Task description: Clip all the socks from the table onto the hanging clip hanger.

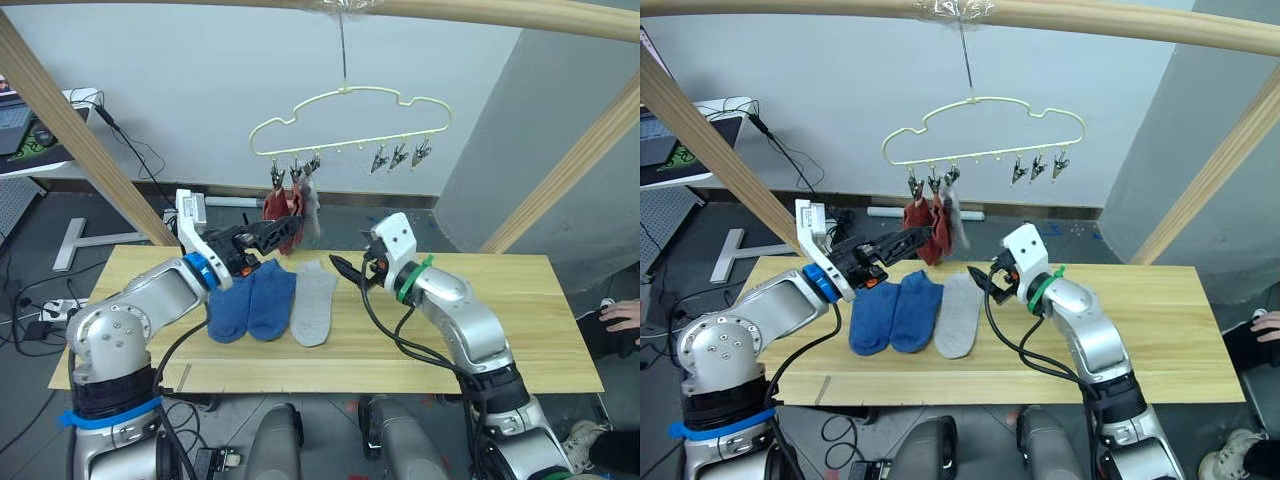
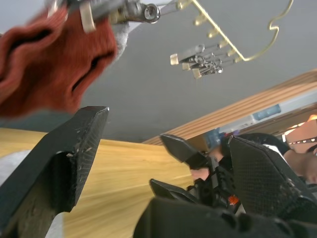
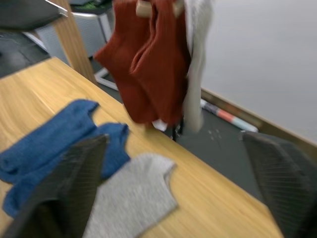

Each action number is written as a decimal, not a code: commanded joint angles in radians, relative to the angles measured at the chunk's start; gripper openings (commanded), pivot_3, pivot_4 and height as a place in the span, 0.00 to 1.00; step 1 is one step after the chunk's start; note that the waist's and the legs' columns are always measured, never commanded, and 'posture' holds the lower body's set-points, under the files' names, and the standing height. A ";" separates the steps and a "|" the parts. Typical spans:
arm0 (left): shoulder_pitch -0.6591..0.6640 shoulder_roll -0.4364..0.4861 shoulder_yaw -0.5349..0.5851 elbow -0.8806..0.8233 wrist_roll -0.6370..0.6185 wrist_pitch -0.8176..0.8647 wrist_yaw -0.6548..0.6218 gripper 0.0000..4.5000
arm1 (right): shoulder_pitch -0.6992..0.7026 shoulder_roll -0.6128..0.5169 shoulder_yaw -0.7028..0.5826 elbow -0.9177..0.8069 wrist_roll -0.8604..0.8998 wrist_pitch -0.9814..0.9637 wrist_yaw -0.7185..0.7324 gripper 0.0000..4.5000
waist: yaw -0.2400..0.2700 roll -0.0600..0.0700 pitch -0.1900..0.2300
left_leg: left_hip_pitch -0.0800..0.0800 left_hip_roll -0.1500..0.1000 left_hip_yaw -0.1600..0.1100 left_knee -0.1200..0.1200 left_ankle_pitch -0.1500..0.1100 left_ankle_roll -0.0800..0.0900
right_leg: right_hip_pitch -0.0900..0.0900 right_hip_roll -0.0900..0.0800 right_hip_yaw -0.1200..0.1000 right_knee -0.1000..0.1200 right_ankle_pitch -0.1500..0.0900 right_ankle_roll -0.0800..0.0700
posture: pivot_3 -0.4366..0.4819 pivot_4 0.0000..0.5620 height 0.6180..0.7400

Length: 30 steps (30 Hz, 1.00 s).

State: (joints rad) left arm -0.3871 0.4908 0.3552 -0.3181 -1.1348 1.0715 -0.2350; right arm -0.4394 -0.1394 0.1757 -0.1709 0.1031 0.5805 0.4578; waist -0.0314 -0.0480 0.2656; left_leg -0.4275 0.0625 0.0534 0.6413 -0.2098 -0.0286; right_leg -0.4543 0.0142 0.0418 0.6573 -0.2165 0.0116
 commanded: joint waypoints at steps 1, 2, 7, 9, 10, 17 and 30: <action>0.022 0.063 -0.055 -0.103 0.057 -0.045 -0.081 1.00 | 0.002 0.017 -0.048 -0.114 0.028 0.043 -0.055 0.99 | 0.001 0.000 0.000 | -0.001 0.000 0.000 0.000 0.000 0.000 | -0.001 0.000 0.000 0.000 0.000 0.000 | 0.52 0.46 1.00; 0.025 0.066 -0.060 -0.105 0.065 -0.057 -0.086 1.00 | 0.001 0.022 -0.057 -0.124 0.029 0.052 -0.069 0.99 | 0.001 0.000 0.000 | -0.001 0.000 0.000 0.000 0.000 0.000 | -0.001 0.000 0.000 0.001 0.000 0.000 | 0.52 0.46 1.00; 0.026 0.104 -0.136 -0.148 0.225 -0.216 -0.186 1.00 | -0.046 0.074 -0.125 -0.129 0.029 0.064 -0.176 0.91 | 0.002 0.000 0.000 | -0.002 0.000 0.000 0.000 0.000 0.000 | -0.002 0.000 0.000 0.001 0.000 0.000 | 0.51 0.46 1.00; 0.034 0.138 -0.191 -0.162 0.313 -0.282 -0.241 1.00 | -0.076 0.087 -0.132 -0.116 0.023 0.061 -0.204 0.80 | 0.001 0.001 0.000 | -0.003 0.000 0.000 0.000 0.000 0.000 | -0.003 0.001 0.000 0.001 0.000 -0.001 | 0.51 0.46 1.00; 0.041 0.154 -0.215 -0.163 0.342 -0.296 -0.262 1.00 | -0.084 0.089 -0.131 -0.111 0.023 0.061 -0.209 0.80 | 0.001 0.001 0.000 | -0.003 0.000 0.001 0.000 0.000 0.000 | -0.003 0.001 0.000 0.000 0.000 -0.001 | 0.51 0.46 1.00; 0.015 0.120 -0.234 -0.137 0.411 -0.370 -0.278 1.00 | -0.143 0.112 -0.181 -0.030 0.016 0.016 -0.295 0.80 | 0.002 0.001 0.000 | -0.005 0.000 0.000 -0.001 0.000 0.000 | -0.004 0.001 0.000 -0.001 0.000 -0.001 | 0.51 0.45 1.00; -0.041 0.089 -0.232 -0.147 0.423 -0.369 -0.271 1.00 | -0.267 0.153 -0.180 0.166 0.018 -0.108 -0.321 0.80 | 0.002 0.001 0.000 | -0.005 0.000 -0.001 0.000 0.000 0.000 | -0.003 0.001 -0.001 -0.001 0.000 -0.001 | 0.53 0.43 1.00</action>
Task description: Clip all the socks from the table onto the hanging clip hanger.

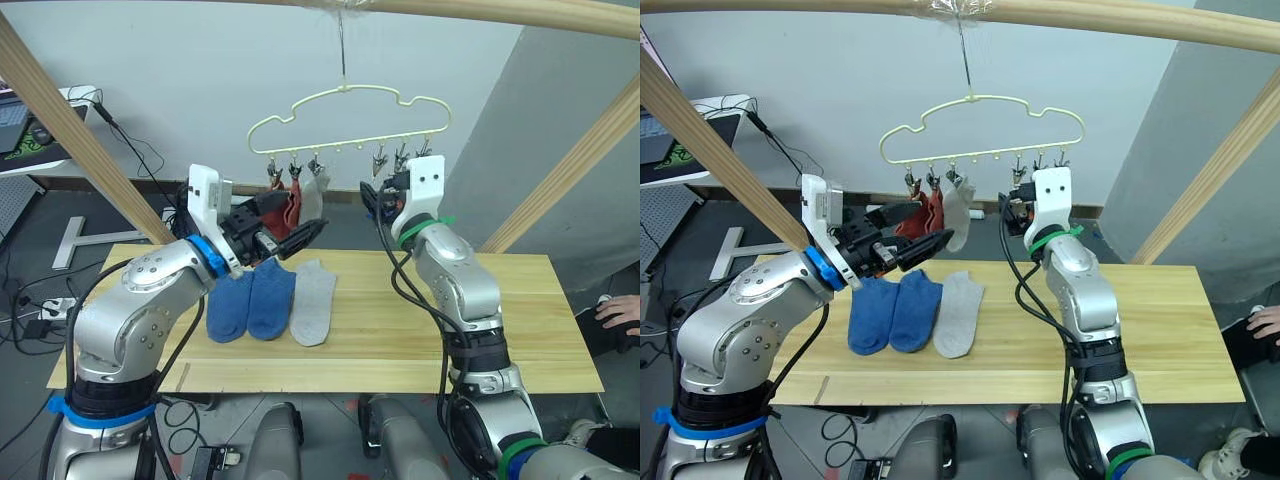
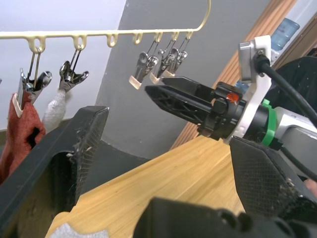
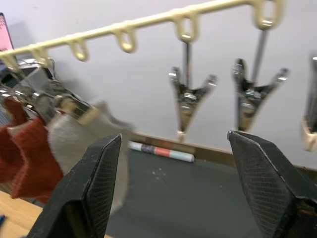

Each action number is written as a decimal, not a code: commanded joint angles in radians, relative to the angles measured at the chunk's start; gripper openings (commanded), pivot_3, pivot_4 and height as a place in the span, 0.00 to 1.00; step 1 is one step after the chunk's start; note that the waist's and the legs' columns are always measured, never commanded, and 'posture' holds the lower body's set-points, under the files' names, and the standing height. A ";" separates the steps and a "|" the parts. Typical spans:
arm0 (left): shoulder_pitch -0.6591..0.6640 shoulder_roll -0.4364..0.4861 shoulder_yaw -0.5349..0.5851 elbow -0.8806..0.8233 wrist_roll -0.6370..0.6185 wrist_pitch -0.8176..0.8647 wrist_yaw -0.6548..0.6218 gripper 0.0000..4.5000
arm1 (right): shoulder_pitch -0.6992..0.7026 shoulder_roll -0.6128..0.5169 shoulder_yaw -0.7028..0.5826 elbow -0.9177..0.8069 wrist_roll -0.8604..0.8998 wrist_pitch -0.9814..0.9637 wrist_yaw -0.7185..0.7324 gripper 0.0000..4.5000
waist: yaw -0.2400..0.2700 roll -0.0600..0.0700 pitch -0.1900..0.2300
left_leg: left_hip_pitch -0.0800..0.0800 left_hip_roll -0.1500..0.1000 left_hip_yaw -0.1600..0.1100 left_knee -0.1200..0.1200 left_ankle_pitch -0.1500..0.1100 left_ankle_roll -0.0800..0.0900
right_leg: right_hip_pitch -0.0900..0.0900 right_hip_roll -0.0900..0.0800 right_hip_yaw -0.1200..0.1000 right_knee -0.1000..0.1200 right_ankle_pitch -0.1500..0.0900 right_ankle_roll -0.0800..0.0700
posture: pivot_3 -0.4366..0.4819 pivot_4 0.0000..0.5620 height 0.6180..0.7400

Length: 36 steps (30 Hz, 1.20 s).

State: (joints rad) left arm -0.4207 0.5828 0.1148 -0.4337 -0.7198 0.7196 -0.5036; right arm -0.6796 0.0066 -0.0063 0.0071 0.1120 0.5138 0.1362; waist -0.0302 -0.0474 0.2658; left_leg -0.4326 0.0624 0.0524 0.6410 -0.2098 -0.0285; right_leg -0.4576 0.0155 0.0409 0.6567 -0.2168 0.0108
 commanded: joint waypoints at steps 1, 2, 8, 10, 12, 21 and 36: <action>-0.007 -0.002 0.009 -0.032 0.010 -0.019 -0.004 1.00 | -0.028 0.007 0.003 -0.010 0.010 -0.045 0.001 0.80 | 0.000 0.000 0.000 | 0.000 0.000 0.000 0.000 0.000 0.000 | 0.000 0.000 0.000 0.000 0.000 0.000 | 0.53 0.43 1.00; -0.009 -0.002 0.012 -0.028 0.011 -0.021 -0.004 1.00 | -0.033 0.010 0.003 -0.003 0.011 -0.049 0.001 0.80 | 0.000 0.000 0.000 | 0.000 0.000 0.000 0.000 0.000 0.000 | 0.000 0.000 0.000 0.000 0.000 0.000 | 0.53 0.43 1.00; -0.020 -0.017 0.013 -0.017 0.024 -0.028 0.005 1.00 | -0.045 0.014 -0.006 0.028 0.017 -0.070 -0.001 0.80 | 0.001 0.000 0.000 | 0.000 0.000 -0.001 0.001 0.000 0.000 | 0.000 0.000 0.000 0.001 0.000 0.000 | 0.54 0.43 1.00; -0.019 -0.022 0.014 -0.022 0.026 -0.025 0.007 1.00 | -0.048 0.014 -0.011 0.031 0.021 -0.070 -0.003 0.80 | 0.001 0.000 0.000 | 0.000 0.000 -0.001 0.001 0.000 0.000 | 0.000 0.000 0.000 0.001 0.000 0.000 | 0.54 0.43 1.00; -0.018 -0.023 0.015 -0.025 0.027 -0.023 0.008 1.00 | -0.050 0.014 -0.015 0.033 0.025 -0.069 -0.006 0.80 | 0.001 0.000 0.000 | 0.000 0.000 -0.001 0.001 0.000 0.000 | 0.000 0.000 0.000 0.001 0.000 0.000 | 0.54 0.43 1.00; -0.033 -0.030 0.011 -0.015 0.035 -0.026 0.007 1.00 | -0.084 0.008 -0.024 0.084 0.033 -0.094 -0.007 0.80 | 0.001 0.000 0.000 | 0.000 0.000 -0.001 0.001 0.000 0.000 | 0.000 0.000 -0.001 0.001 0.000 0.000 | 0.54 0.44 1.00; -0.051 -0.036 0.013 -0.003 0.051 -0.028 0.005 1.00 | -0.119 0.009 -0.043 0.139 0.044 -0.110 -0.011 0.71 | 0.001 0.000 0.000 | 0.000 0.000 -0.002 0.001 0.000 0.000 | 0.001 0.000 -0.001 0.002 0.000 0.000 | 0.54 0.45 1.00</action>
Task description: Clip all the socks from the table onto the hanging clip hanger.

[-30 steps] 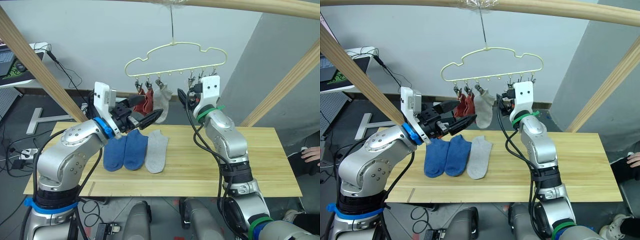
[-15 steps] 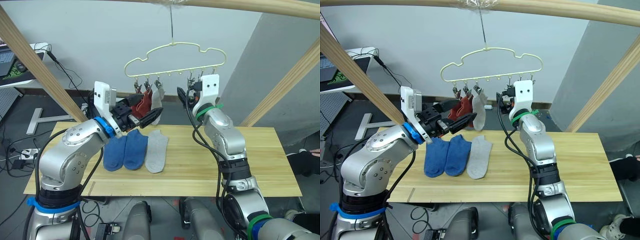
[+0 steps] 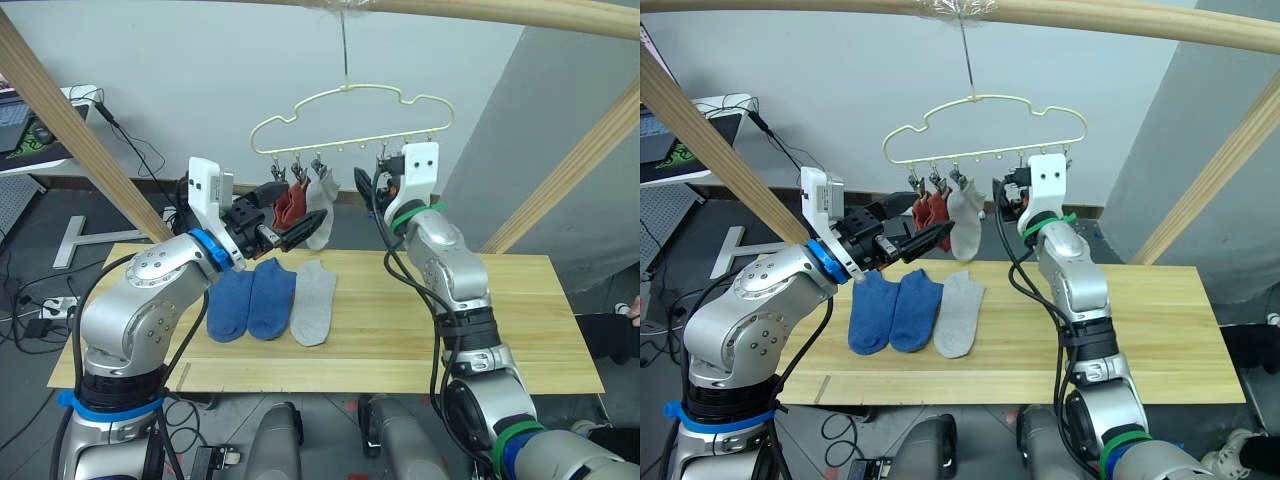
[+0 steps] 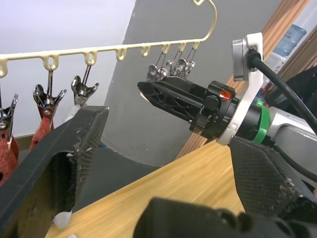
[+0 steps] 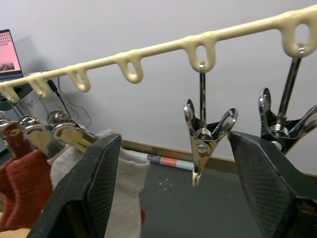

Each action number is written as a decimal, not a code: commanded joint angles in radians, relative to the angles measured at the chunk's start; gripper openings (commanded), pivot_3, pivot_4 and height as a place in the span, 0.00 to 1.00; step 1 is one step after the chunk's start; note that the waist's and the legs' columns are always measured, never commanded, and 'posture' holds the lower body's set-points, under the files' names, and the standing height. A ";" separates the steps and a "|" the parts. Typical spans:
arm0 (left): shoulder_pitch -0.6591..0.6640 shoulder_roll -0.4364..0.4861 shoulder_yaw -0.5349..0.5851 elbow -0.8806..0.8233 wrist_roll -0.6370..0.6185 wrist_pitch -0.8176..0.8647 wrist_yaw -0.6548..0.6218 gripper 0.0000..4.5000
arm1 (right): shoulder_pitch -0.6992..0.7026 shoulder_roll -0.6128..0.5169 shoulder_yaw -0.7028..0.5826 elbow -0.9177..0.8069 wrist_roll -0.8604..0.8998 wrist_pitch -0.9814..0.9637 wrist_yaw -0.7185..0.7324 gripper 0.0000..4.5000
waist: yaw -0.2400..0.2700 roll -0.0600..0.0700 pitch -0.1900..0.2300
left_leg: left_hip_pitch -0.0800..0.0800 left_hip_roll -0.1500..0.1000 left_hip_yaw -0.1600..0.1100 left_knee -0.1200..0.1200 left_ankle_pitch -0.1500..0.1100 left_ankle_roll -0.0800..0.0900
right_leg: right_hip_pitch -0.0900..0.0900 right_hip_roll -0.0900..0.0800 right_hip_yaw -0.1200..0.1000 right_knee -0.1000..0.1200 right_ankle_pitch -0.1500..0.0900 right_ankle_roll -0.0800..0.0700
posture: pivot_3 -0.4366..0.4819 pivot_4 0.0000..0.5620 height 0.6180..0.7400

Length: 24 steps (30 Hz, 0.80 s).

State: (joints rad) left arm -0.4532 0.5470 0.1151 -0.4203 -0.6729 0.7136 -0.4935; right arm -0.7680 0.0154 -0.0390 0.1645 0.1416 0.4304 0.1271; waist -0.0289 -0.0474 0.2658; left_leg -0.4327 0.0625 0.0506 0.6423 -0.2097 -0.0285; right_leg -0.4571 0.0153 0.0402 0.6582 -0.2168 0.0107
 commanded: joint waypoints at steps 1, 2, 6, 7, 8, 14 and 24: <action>-0.019 -0.001 0.012 -0.015 0.006 -0.022 -0.005 1.00 | -0.032 0.000 -0.011 -0.015 0.014 -0.027 -0.001 0.71 | 0.000 0.000 0.000 | 0.000 0.000 0.000 0.000 0.000 0.000 | 0.000 0.000 0.000 0.000 0.000 0.000 | 0.54 0.45 1.00; -0.021 -0.003 0.012 -0.015 0.007 -0.022 -0.005 1.00 | -0.034 0.000 -0.012 -0.012 0.015 -0.028 -0.002 0.71 | 0.000 0.000 0.000 | 0.000 0.000 0.000 0.000 0.000 0.000 | 0.000 0.000 0.000 0.000 0.000 0.000 | 0.54 0.45 1.00; -0.027 -0.006 0.012 -0.013 0.010 -0.022 -0.005 1.00 | -0.039 -0.002 -0.013 -0.006 0.014 -0.035 -0.002 0.71 | 0.000 0.000 0.000 | 0.000 0.000 0.000 0.000 0.000 0.000 | 0.000 0.000 0.000 0.000 0.000 0.000 | 0.54 0.45 1.00; -0.029 -0.007 0.013 -0.013 0.009 -0.021 -0.005 1.00 | -0.041 -0.002 -0.013 -0.002 0.013 -0.038 -0.001 0.71 | 0.000 0.000 0.000 | 0.000 0.000 0.000 0.000 0.000 0.000 | 0.000 0.000 0.000 0.000 0.000 0.000 | 0.54 0.45 1.00; -0.031 -0.007 0.013 -0.014 0.008 -0.020 -0.006 1.00 | -0.043 -0.002 -0.012 0.000 0.012 -0.040 -0.001 0.71 | 0.000 0.000 0.000 | 0.000 0.000 0.000 0.000 0.000 0.000 | 0.000 0.000 0.000 0.000 0.000 0.000 | 0.54 0.45 1.00; -0.036 -0.011 0.014 -0.016 0.006 -0.020 -0.004 1.00 | -0.056 -0.003 -0.014 0.017 0.010 -0.051 -0.004 0.71 | 0.000 0.000 0.000 | 0.000 0.000 0.000 0.000 0.000 0.000 | 0.000 0.000 0.000 0.000 0.000 0.000 | 0.54 0.45 1.00; -0.069 -0.025 0.000 -0.027 0.012 -0.040 -0.023 1.00 | -0.083 0.002 0.000 0.050 0.008 -0.082 0.012 0.71 | 0.000 0.000 0.000 | 0.000 0.000 0.000 0.000 0.000 0.000 | 0.000 0.000 0.000 0.000 0.000 0.000 | 0.54 0.45 1.00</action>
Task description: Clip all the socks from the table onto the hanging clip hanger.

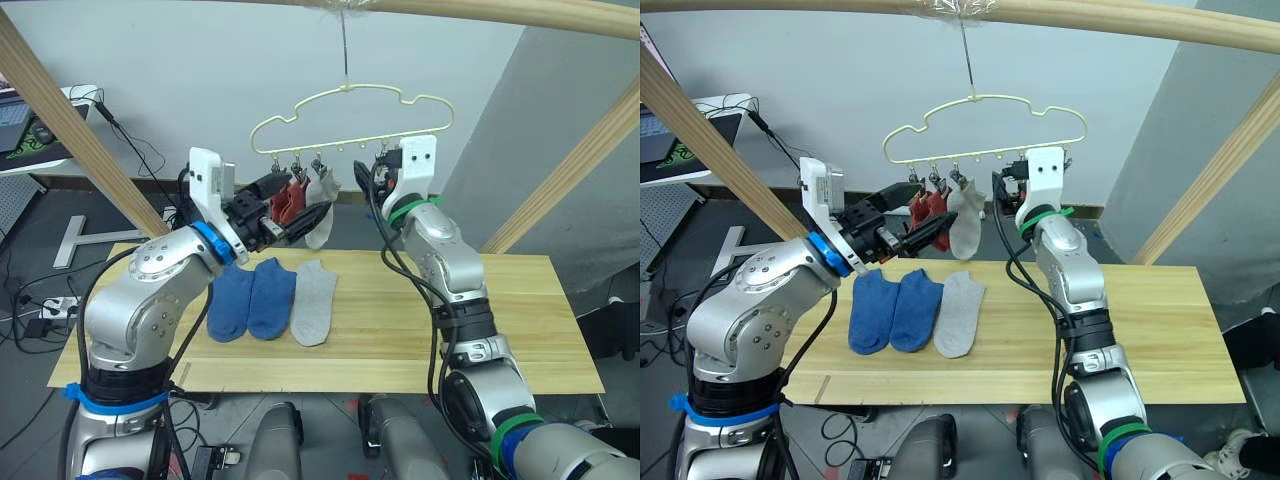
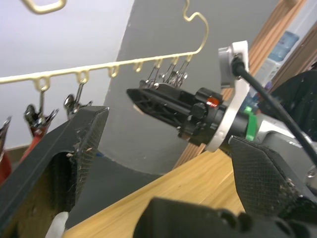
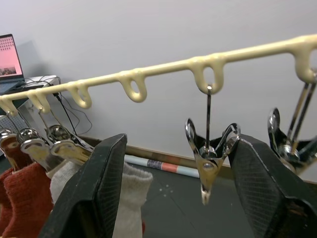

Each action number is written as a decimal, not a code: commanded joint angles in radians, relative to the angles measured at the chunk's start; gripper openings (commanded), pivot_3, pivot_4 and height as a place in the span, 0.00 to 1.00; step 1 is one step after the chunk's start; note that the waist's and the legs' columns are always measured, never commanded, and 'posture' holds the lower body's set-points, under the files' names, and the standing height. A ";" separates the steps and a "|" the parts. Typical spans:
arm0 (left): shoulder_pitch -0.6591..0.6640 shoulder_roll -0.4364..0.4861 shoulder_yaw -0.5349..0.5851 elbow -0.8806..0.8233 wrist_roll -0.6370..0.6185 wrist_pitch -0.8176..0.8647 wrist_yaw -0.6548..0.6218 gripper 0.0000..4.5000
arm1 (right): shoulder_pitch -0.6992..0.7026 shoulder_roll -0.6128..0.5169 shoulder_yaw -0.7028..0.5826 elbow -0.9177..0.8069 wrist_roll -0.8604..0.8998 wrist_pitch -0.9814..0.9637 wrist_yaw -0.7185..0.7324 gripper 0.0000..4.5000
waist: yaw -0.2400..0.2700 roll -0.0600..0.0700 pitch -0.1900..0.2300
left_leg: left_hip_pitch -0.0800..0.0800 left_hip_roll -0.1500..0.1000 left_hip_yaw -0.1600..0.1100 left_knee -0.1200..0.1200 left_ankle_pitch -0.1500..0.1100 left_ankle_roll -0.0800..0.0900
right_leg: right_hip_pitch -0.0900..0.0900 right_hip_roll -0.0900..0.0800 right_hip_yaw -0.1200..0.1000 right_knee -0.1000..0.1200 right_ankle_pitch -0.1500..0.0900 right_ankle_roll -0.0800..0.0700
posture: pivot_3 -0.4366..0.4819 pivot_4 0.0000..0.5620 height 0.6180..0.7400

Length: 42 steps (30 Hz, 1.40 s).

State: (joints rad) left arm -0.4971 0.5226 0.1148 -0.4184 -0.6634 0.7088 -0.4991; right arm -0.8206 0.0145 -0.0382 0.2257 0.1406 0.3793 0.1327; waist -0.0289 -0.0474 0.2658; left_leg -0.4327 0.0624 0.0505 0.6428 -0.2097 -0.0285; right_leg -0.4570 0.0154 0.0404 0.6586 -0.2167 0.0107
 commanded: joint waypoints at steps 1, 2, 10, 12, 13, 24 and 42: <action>-0.030 -0.004 0.000 -0.029 0.000 -0.034 -0.018 1.00 | -0.032 0.004 0.000 -0.009 0.010 -0.033 0.008 0.71 | 0.000 0.000 0.000 | 0.000 0.000 0.000 0.000 0.000 0.000 | 0.000 0.000 0.000 0.000 0.000 0.000 | 0.54 0.45 1.00; -0.033 -0.006 0.001 -0.029 -0.003 -0.031 -0.018 1.00 | -0.034 0.005 -0.001 -0.007 0.011 -0.035 0.008 0.71 | 0.000 0.000 0.000 | 0.000 0.000 0.000 0.000 0.000 0.000 | 0.000 0.000 0.000 0.000 0.000 0.000 | 0.54 0.45 1.00; -0.054 -0.006 0.004 -0.015 0.004 -0.054 -0.038 1.00 | -0.059 0.007 -0.010 0.021 0.014 -0.046 0.007 0.71 | 0.000 0.000 0.000 | 0.000 0.000 0.000 0.000 0.000 0.000 | 0.000 0.000 0.000 0.000 0.000 0.000 | 0.54 0.46 1.00; -0.054 -0.008 0.007 -0.015 0.004 -0.055 -0.040 1.00 | -0.063 0.007 -0.011 0.025 0.015 -0.049 0.007 0.71 | 0.000 0.000 0.000 | 0.000 0.000 0.000 0.000 0.000 0.000 | 0.000 0.000 0.000 0.000 0.000 0.000 | 0.54 0.46 1.00; -0.055 -0.008 0.007 -0.015 0.005 -0.056 -0.040 1.00 | -0.065 0.007 -0.011 0.029 0.016 -0.051 0.008 0.71 | 0.000 0.000 0.000 | 0.000 0.000 0.000 0.000 0.000 0.000 | 0.000 0.000 0.000 0.000 0.000 0.000 | 0.54 0.46 1.00; -0.055 -0.011 0.008 -0.012 0.007 -0.063 -0.041 1.00 | -0.075 0.012 -0.017 0.050 0.021 -0.062 0.002 0.71 | 0.000 0.000 0.000 | 0.000 0.000 0.000 0.000 0.000 0.000 | 0.000 0.000 0.000 0.000 0.000 0.000 | 0.54 0.47 1.00; -0.052 -0.021 0.003 -0.025 0.010 -0.068 -0.035 1.00 | -0.085 0.019 -0.029 0.061 0.026 -0.055 -0.009 0.37 | 0.000 0.000 0.000 | 0.000 0.000 0.000 0.000 0.000 0.000 | 0.000 0.000 0.000 0.000 0.000 0.000 | 0.54 0.47 1.00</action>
State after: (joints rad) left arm -0.5362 0.5057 0.1139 -0.4151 -0.6544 0.6633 -0.5343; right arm -0.8763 0.0263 -0.0573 0.3047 0.1471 0.3381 0.1277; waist -0.0288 -0.0472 0.2659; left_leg -0.4328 0.0625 0.0500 0.6428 -0.2097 -0.0284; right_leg -0.4570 0.0154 0.0404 0.6588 -0.2167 0.0107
